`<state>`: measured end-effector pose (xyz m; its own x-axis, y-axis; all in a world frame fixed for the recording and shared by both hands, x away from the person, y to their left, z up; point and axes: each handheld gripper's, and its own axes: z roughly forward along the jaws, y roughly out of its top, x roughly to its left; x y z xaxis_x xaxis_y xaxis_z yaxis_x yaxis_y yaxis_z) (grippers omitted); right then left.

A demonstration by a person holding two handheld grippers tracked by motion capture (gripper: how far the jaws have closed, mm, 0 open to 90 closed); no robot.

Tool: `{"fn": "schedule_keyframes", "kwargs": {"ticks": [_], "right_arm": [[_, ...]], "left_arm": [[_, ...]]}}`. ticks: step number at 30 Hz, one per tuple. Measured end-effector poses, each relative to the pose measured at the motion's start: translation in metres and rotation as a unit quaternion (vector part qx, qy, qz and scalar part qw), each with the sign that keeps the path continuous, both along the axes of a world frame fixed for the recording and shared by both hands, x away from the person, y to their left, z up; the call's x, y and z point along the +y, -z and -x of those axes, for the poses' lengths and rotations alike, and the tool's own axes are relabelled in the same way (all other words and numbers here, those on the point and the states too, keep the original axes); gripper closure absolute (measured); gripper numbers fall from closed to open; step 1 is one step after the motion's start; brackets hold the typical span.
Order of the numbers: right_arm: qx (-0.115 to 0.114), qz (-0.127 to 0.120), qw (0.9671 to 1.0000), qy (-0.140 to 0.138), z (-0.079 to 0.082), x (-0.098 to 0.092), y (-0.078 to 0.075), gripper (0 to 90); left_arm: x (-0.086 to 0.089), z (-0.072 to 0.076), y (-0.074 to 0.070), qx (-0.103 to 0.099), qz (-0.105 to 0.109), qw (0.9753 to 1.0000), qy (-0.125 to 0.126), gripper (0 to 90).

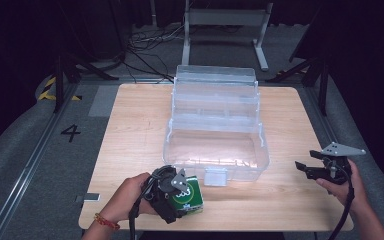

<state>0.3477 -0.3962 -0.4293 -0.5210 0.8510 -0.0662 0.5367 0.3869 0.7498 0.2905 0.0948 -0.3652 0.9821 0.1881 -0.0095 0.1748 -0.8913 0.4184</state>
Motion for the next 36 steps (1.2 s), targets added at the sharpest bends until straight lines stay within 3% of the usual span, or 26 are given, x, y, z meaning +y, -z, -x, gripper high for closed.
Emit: {"fn": "schedule_keyframes", "kwargs": {"ticks": [4, 6, 12, 21, 28, 30, 36], "right_arm": [[0.021, -0.011, 0.9997, 0.001, -0.003, -0.003, 0.021, 26.8], [0.029, 0.013, 0.9995, -0.002, -0.004, -0.001, 0.029, 25.7], [0.051, 0.016, 0.9985, -0.010, -0.007, 0.003, 0.048, 24.9], [0.037, -0.021, 0.9991, -0.005, -0.006, 0.003, 0.055, 23.4], [0.027, -0.026, 0.9993, -0.007, -0.005, 0.002, 0.057, 22.6], [0.026, -0.027, 0.9993, -0.005, -0.005, 0.002, 0.057, 22.6], [0.025, -0.028, 0.9993, -0.002, -0.004, 0.002, 0.058, 22.6]], "left_arm": [[-0.006, -0.003, -0.007, -0.013, -0.002, 0.9998, 0.013, 16.5], [-0.007, -0.005, -0.011, -0.017, 0.005, 0.9997, 0.018, 16.5], [-0.016, -0.015, -0.026, -0.029, 0.020, 0.9988, 0.034, 16.5], [-0.026, -0.032, -0.050, -0.050, 0.036, 0.9974, 0.038, 16.4], [-0.029, -0.044, -0.060, -0.058, 0.035, 0.9969, 0.040, 16.4], [-0.030, -0.051, -0.064, -0.067, 0.032, 0.9964, 0.041, 16.5], [-0.034, -0.074, -0.070, -0.068, 0.043, 0.9956, 0.047, 16.4]]}}
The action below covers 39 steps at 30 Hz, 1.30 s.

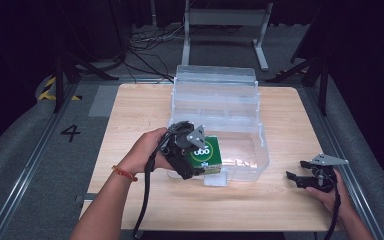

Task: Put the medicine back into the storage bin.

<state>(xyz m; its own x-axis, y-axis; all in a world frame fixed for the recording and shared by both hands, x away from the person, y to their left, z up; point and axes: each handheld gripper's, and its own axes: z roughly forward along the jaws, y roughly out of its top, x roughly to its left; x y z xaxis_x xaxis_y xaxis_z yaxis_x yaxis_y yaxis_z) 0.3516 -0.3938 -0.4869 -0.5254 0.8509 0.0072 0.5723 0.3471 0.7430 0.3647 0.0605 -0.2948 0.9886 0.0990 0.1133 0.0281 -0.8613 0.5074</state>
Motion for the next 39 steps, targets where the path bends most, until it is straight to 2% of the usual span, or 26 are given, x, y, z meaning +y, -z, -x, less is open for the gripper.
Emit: {"fn": "schedule_keyframes", "kwargs": {"ticks": [3, 8, 9, 11, 14, 18, 22, 31, 39], "right_arm": [[0.000, 0.000, 1.0000, 0.000, 0.000, 0.000, 0.000, 22.6], [0.000, 0.000, 1.0000, 0.000, 0.001, 0.000, 0.000, 22.6], [0.000, 0.000, 1.0000, 0.000, 0.001, 0.000, 0.000, 22.6], [0.000, -0.001, 1.0000, 0.000, 0.001, 0.000, 0.000, 22.6], [0.000, 0.000, 1.0000, 0.001, 0.001, 0.000, 0.000, 22.6], [-0.001, -0.001, 1.0000, 0.002, 0.001, 0.000, 0.000, 22.6], [-0.001, -0.001, 1.0000, 0.003, 0.001, 0.000, 0.000, 22.6], [-0.001, -0.001, 1.0000, 0.003, 0.001, 0.000, 0.000, 22.6], [-0.002, -0.001, 1.0000, 0.003, 0.001, 0.000, 0.000, 22.6]], "left_arm": [[-0.002, -0.007, 0.000, 0.000, 0.002, 1.0000, 0.000, 16.4], [-0.005, -0.029, 0.003, -0.014, -0.018, 0.9993, 0.029, 16.4], [-0.005, -0.029, 0.003, -0.014, -0.018, 0.9993, 0.029, 16.4], [-0.003, -0.038, 0.006, -0.021, -0.022, 0.9991, 0.030, 16.4], [0.003, -0.050, 0.011, -0.017, -0.014, 0.9992, 0.032, 16.4], [0.008, -0.063, 0.020, -0.012, -0.023, 0.9989, 0.038, 16.3], [0.012, -0.073, 0.031, -0.005, -0.031, 0.9991, 0.029, 16.2], [0.018, -0.078, 0.049, 0.003, -0.057, 0.9977, 0.037, 16.1], [0.019, -0.077, 0.059, 0.014, -0.064, 0.9969, 0.044, 15.9]]}}
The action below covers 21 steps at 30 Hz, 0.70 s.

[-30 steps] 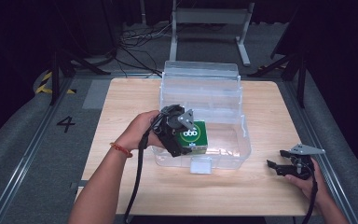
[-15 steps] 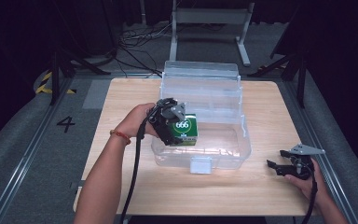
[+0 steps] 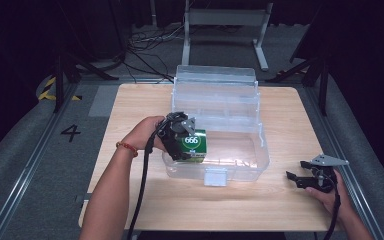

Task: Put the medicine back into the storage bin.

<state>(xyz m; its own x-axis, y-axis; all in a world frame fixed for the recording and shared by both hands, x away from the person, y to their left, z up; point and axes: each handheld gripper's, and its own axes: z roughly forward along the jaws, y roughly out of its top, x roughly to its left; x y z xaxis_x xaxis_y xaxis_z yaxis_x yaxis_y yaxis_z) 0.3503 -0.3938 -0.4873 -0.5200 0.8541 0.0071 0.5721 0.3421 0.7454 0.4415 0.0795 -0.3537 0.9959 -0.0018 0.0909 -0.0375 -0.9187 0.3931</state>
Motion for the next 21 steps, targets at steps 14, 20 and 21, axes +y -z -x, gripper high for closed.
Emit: {"fn": "schedule_keyframes", "kwargs": {"ticks": [14, 20, 21], "right_arm": [[0.000, 0.000, 1.0000, 0.000, 0.001, 0.000, 0.000, 22.6], [-0.001, 0.000, 1.0000, 0.001, 0.001, 0.000, 0.000, 22.7], [-0.001, 0.000, 1.0000, 0.001, 0.001, 0.000, 0.000, 22.7]], "left_arm": [[0.008, -0.002, 0.014, 0.039, -0.009, 0.9984, -0.040, 15.3], [0.007, -0.003, 0.018, 0.055, -0.011, 0.9970, -0.055, 14.7], [0.006, -0.003, 0.018, 0.056, -0.011, 0.9968, -0.056, 14.7]]}}
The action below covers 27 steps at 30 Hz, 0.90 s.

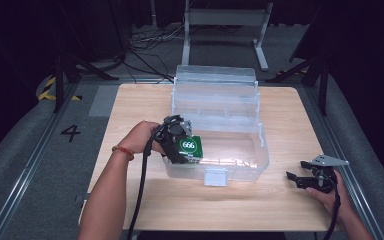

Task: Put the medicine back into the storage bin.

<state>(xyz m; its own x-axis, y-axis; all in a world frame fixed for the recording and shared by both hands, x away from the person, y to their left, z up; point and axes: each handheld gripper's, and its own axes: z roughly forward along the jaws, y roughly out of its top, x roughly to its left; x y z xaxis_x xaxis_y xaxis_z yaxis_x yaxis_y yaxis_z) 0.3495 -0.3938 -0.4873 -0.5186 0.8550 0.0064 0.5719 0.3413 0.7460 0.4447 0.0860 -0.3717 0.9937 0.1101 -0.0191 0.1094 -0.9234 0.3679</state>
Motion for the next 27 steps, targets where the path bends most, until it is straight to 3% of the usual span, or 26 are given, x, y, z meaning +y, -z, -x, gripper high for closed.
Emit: {"fn": "schedule_keyframes", "kwargs": {"ticks": [4, 11, 13, 15, 16, 18, 21, 27], "right_arm": [[0.000, 0.000, 1.0000, 0.000, 0.000, 0.000, 0.000, 22.7], [0.000, 0.000, 1.0000, -0.001, 0.000, 0.000, 0.000, 22.7], [0.001, 0.000, 1.0000, -0.001, 0.000, 0.000, 0.000, 22.7], [0.001, 0.000, 1.0000, -0.001, 0.000, 0.000, 0.000, 22.7], [0.001, 0.000, 1.0000, -0.001, 0.000, 0.000, 0.000, 22.6], [0.001, 0.000, 1.0000, -0.001, 0.000, 0.000, 0.000, 22.6], [0.001, 0.000, 1.0000, -0.001, 0.000, 0.000, 0.000, 22.7], [0.001, 0.000, 1.0000, -0.001, 0.000, 0.000, 0.000, 22.6]], "left_arm": [[-0.001, -0.001, 0.002, 0.010, 0.001, 0.9999, -0.005, 14.5], [-0.004, -0.003, 0.004, 0.008, -0.003, 0.9999, -0.011, 13.6], [-0.005, -0.004, 0.003, 0.012, 0.004, 0.9999, -0.011, 12.3], [-0.004, -0.004, -0.002, 0.003, 0.022, 0.9996, -0.019, 10.5], [-0.002, -0.004, -0.005, 0.010, 0.037, 0.9991, -0.016, 10.8], [-0.002, -0.003, -0.008, 0.004, 0.048, 0.9987, -0.014, 15.6], [-0.002, -0.002, -0.010, 0.002, 0.044, 0.9989, -0.017, 15.9], [0.002, 0.003, -0.012, 0.002, 0.062, 0.9976, -0.030, 16.7]]}}
